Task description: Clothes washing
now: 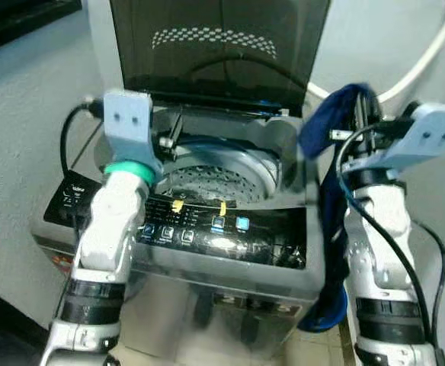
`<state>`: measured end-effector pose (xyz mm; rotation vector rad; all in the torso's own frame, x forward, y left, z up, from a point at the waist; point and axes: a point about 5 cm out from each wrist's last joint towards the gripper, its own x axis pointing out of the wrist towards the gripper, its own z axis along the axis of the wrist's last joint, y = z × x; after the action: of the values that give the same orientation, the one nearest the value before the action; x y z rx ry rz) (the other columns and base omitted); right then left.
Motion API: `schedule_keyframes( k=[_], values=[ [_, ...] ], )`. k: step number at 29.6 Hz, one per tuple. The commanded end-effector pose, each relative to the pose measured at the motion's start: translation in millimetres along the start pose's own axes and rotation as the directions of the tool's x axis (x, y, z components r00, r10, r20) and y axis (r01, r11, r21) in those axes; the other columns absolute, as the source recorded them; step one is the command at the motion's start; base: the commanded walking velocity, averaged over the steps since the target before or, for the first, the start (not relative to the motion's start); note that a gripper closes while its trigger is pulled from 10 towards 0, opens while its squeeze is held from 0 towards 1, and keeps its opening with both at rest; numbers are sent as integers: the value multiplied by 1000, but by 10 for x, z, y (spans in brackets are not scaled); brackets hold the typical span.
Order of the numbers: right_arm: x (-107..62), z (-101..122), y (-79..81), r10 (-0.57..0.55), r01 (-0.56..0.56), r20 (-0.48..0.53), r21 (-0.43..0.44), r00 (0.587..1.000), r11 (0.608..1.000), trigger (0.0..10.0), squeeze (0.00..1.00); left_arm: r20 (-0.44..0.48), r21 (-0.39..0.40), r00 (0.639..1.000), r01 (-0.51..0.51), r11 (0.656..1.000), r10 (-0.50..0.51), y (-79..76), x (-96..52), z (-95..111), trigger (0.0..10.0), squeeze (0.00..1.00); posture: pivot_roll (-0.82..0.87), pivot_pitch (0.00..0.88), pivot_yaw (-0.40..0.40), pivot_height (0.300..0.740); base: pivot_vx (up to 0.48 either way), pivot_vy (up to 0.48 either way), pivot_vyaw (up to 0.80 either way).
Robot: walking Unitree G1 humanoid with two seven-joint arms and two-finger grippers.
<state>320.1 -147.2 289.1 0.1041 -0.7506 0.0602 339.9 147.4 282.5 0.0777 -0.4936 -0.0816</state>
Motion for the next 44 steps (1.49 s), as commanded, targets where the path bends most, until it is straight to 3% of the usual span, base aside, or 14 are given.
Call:
schedule_keyframes(
  k=[1, 19, 24, 26, 29, 30, 31, 33, 34, 35, 36, 40, 42, 44],
  values=[
    [4, 33, -10, 3, -3, 21, -4, 1000, 1000, 10000, 0, -1, 4, 1000, 12, 1000, -12, -20, -19, -11, 10000, 0, 43, 0, 60, 740, 0, 0, 0],
    [-8, 14, 33, 41, -40, 4, -2, 999, 999, 10000, 0, -10, -38, 999, 34, 999, -35, -41, -22, -20, 10000, 0, 46, 0, 59, 740, 0, 0, 0],
    [30, 83, 178, 167, -167, 13, 24, 986, 986, 10000, 0, 37, 11, 984, 172, 985, -173, -23, -19, 113, 10000, 0, 45, 0, 60, 740, 0, 0, 0],
    [231, 341, 213, 205, -215, 107, 97, 973, 972, 10000, 0, 68, -10, 918, 392, 920, -390, 12, -66, 324, 10000, 0, 45, 0, 59, 740, 0, 0, 0],
    [323, 470, 218, 215, -235, 154, 125, 964, 964, 10000, 0, 71, 3, 869, 490, 872, -489, 10, -113, 402, 10000, 0, 45, 0, 59, 740, 0, 0, 0],
    [466, 650, 233, 236, -271, 220, 144, 946, 952, 10000, 0, 57, 26, 784, 618, 786, -618, -20, -203, 467, 10000, 0, 40, 0, 64, 740, 0, 0, 0],
    [466, 650, 233, 236, -271, 220, 144, 946, 952, 10000, 0, 57, 26, 784, 618, 786, -618, -20, -203, 467, 10000, 0, 40, 0, 64, 740, 0, 0, 0],
    [856, 1060, 317, 299, -363, 356, 128, 885, 923, 10000, 0, 62, -81, 561, 827, 556, -826, -220, -403, 515, 10000, 0, 21, 0, 67, 740, 0, 0, 0],
    [856, 1060, 317, 299, -363, 356, 128, 885, 923, 10000, 0, 62, -81, 561, 827, 556, -826, -220, -403, 515, 10000, 0, 21, 0, 67, 740, 0, 0, 0],
    [1079, 1327, 368, 315, -406, 425, 141, 849, 903, 10000, 0, 96, -175, 454, 884, 434, -886, -388, -476, 486, 10000, 0, 20, 0, 62, 740, 0, 0, 0],
    [1218, 1521, 401, 319, -435, 469, 160, 824, 886, 10000, 0, 126, -241, 394, 903, 357, -911, -512, -504, 454, 10000, 0, 20, 0, 52, 740, 0, 0, 0],
    [1354, 1849, 477, 333, -532, 541, 262, 772, 806, 10000, 0, 139, -275, 332, 918, 286, -933, -726, -426, 337, 10000, 0, 18, 0, 44, 740, 0, 0, 0],
    [1399, 2002, 562, 360, -616, 573, 348, 736, 706, 10000, 0, 161, -293, 310, 921, 255, -937, -868, -212, 289, 10000, 0, 18, 0, 38, 740, 0, 0, 0],
    [1433, 2053, 581, 368, -641, 578, 385, 728, 664, 10000, 0, 164, -303, 354, 906, 295, -921, -895, 27, 273, 10000, 0, 0, 0, 37, 740, 0, 0, 0]
  ],
)
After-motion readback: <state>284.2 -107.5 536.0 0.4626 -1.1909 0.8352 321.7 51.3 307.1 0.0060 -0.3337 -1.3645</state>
